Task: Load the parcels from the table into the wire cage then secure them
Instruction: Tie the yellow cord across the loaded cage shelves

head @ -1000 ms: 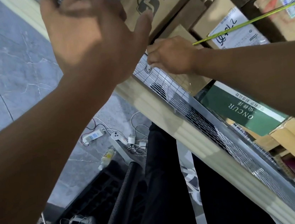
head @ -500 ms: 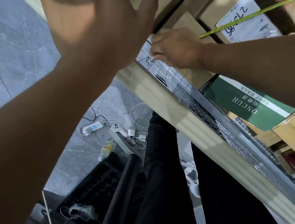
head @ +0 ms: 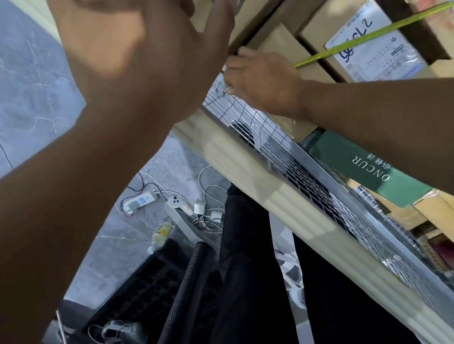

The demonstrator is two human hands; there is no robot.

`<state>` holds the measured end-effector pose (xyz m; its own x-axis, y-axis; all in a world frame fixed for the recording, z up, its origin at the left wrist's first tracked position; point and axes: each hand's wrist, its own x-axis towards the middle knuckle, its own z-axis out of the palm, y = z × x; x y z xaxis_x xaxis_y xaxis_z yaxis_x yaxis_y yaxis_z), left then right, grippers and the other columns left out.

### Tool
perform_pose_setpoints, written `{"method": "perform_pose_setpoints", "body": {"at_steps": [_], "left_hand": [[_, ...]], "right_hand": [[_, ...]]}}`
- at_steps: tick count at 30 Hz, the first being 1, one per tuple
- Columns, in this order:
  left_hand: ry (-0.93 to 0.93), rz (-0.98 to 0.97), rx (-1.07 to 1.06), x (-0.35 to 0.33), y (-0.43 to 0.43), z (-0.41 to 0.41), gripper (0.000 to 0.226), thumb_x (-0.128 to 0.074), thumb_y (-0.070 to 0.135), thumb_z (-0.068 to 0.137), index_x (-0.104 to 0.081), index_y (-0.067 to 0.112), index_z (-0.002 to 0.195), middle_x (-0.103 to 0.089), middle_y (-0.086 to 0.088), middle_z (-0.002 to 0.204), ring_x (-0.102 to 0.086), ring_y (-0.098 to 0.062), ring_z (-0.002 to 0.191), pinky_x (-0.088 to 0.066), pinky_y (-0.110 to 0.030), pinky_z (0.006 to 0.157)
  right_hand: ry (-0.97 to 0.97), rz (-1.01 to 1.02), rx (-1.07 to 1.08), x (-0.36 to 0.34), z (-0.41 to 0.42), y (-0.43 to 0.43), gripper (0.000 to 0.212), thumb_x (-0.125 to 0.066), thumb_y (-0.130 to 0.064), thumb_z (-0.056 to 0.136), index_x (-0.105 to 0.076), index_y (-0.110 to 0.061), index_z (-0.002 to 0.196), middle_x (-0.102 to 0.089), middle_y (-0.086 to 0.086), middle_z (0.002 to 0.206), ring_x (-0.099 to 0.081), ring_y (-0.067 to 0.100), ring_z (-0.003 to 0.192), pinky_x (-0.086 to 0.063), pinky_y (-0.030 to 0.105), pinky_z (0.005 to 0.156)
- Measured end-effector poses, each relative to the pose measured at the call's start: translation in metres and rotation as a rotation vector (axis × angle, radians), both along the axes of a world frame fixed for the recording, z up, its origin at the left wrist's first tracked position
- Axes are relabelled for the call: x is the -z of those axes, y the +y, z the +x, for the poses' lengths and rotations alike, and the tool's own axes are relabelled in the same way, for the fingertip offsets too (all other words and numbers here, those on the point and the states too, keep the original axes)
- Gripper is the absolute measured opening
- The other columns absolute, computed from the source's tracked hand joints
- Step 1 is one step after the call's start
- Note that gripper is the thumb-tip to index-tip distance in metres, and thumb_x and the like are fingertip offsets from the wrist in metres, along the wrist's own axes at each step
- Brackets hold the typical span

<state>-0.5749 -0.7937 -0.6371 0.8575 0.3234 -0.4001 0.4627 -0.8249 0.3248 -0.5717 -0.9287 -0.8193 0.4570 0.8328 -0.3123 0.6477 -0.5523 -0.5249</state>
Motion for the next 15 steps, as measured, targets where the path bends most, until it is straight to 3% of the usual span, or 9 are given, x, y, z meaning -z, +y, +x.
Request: {"method": "perform_pose_setpoints", "body": {"at_steps": [2, 3, 6, 7, 8, 10, 13, 15], "left_hand": [[0.091, 0.011, 0.029, 0.0, -0.005, 0.001, 0.035, -0.052, 0.068, 0.094, -0.048, 0.033, 0.092, -0.036, 0.018, 0.077, -0.053, -0.005, 0.091, -0.043, -0.031, 0.105], [0.069, 0.013, 0.051, -0.002, -0.002, 0.002, 0.037, -0.052, 0.069, 0.093, -0.044, 0.033, 0.085, -0.036, 0.018, 0.075, -0.055, -0.006, 0.09, -0.044, -0.04, 0.104], [0.117, 0.075, 0.141, 0.002, 0.006, 0.007, 0.043, -0.044, 0.069, 0.093, -0.052, 0.027, 0.085, -0.047, 0.016, 0.078, -0.061, -0.014, 0.09, -0.048, -0.035, 0.081], [0.107, 0.143, 0.203, 0.003, 0.009, 0.008, 0.053, -0.039, 0.072, 0.092, -0.058, 0.023, 0.089, -0.055, 0.009, 0.083, -0.063, -0.022, 0.096, -0.048, -0.036, 0.084], [0.079, 0.24, 0.259, 0.004, 0.011, 0.009, 0.063, -0.034, 0.075, 0.09, -0.062, 0.019, 0.092, -0.062, 0.002, 0.092, -0.061, -0.026, 0.104, -0.046, -0.04, 0.095], [0.047, 0.417, 0.336, 0.005, 0.013, 0.011, 0.07, -0.028, 0.077, 0.089, -0.067, 0.019, 0.093, -0.068, -0.002, 0.1, -0.058, -0.029, 0.111, -0.031, -0.048, 0.115], [0.028, 0.517, 0.402, -0.005, 0.007, 0.011, 0.073, -0.024, 0.076, 0.091, -0.073, 0.021, 0.09, -0.071, -0.007, 0.091, -0.061, -0.034, 0.108, -0.024, -0.051, 0.117], [0.02, 0.493, 0.435, -0.006, 0.005, 0.009, 0.075, -0.023, 0.074, 0.093, -0.075, 0.02, 0.092, -0.071, -0.012, 0.093, -0.063, -0.036, 0.107, -0.024, -0.052, 0.118]], "right_hand": [[-0.012, 0.005, 0.058, 0.001, -0.004, -0.005, 0.032, -0.046, -0.031, 0.109, -0.062, -0.006, 0.121, -0.056, 0.01, 0.128, -0.047, 0.032, 0.123, -0.035, 0.037, 0.072], [-0.022, 0.006, 0.068, 0.002, -0.006, -0.006, 0.031, -0.047, -0.03, 0.109, -0.063, -0.005, 0.12, -0.056, 0.01, 0.127, -0.047, 0.033, 0.123, -0.035, 0.037, 0.07], [-0.032, -0.016, 0.084, 0.0, -0.01, -0.009, 0.028, -0.047, -0.026, 0.108, -0.062, -0.005, 0.119, -0.055, 0.012, 0.128, -0.046, 0.034, 0.124, -0.048, 0.044, 0.074], [-0.035, -0.031, 0.09, -0.002, -0.011, -0.011, 0.026, -0.047, -0.023, 0.108, -0.062, -0.005, 0.118, -0.055, 0.012, 0.129, -0.046, 0.034, 0.124, -0.048, 0.047, 0.079], [-0.05, -0.044, 0.098, -0.004, -0.014, -0.013, 0.024, -0.045, -0.02, 0.106, -0.062, -0.006, 0.116, -0.055, 0.012, 0.129, -0.047, 0.034, 0.122, -0.046, 0.048, 0.083], [-0.091, -0.063, 0.152, -0.01, -0.021, -0.018, 0.024, -0.045, -0.016, 0.102, -0.062, -0.008, 0.117, -0.057, 0.01, 0.129, -0.048, 0.034, 0.119, -0.037, 0.045, 0.087], [-0.083, -0.072, 0.315, -0.02, -0.026, -0.033, 0.029, -0.051, -0.021, 0.099, -0.064, -0.008, 0.121, -0.06, 0.013, 0.124, -0.05, 0.036, 0.119, -0.033, 0.045, 0.092], [-0.013, -0.043, 0.433, -0.035, -0.03, -0.05, 0.034, -0.056, -0.025, 0.096, -0.066, -0.003, 0.12, -0.064, 0.019, 0.119, -0.055, 0.04, 0.115, -0.039, 0.046, 0.095]]}}
